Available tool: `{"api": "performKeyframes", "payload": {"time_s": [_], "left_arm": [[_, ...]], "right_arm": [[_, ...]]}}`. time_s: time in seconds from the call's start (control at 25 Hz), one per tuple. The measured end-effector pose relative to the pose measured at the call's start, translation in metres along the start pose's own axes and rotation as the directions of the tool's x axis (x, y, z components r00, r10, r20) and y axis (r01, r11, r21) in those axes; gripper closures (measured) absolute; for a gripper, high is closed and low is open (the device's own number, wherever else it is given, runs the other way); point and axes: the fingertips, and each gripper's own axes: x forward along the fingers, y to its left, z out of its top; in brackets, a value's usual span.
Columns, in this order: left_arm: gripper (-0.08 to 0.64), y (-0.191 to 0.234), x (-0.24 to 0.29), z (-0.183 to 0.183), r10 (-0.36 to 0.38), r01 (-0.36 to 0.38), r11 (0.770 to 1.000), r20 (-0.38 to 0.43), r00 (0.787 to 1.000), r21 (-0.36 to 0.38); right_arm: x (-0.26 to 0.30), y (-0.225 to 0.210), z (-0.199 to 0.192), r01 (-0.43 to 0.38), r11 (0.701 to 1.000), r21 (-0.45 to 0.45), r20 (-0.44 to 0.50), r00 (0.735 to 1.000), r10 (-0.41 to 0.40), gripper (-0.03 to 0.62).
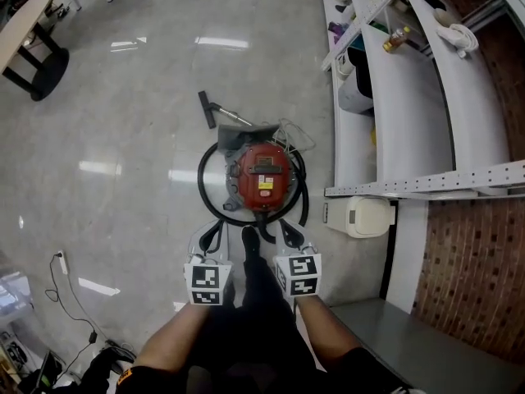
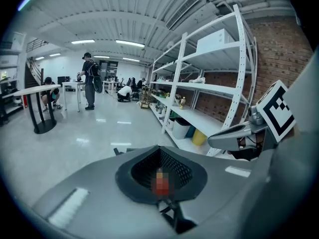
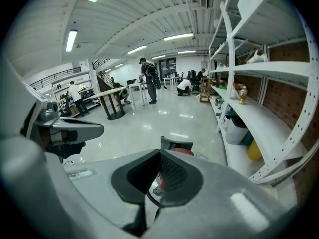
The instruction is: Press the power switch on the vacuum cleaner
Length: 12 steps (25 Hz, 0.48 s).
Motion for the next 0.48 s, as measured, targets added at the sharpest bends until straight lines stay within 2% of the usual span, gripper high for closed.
{"api": "performKeyframes", "payload": {"time_s": [0.24, 0.48], "left_arm": [[0.545, -0.006, 0.057, -0.033, 0.006, -0.007, 1.0, -0.101, 0.995, -0.004], [0.545, -0.007, 0.11, -0.08, 0.008, -0.013, 1.0, -0.214, 0.977, -0.022]], "right_arm": [[0.066, -0.031, -0.034, -0.023, 1.0, 0.004, -0.116, 0.993, 0.024, 0.6], [0.123, -0.054, -0.069, -0.054, 0.998, 0.018, -0.226, 0.972, 0.057, 0.6]]}}
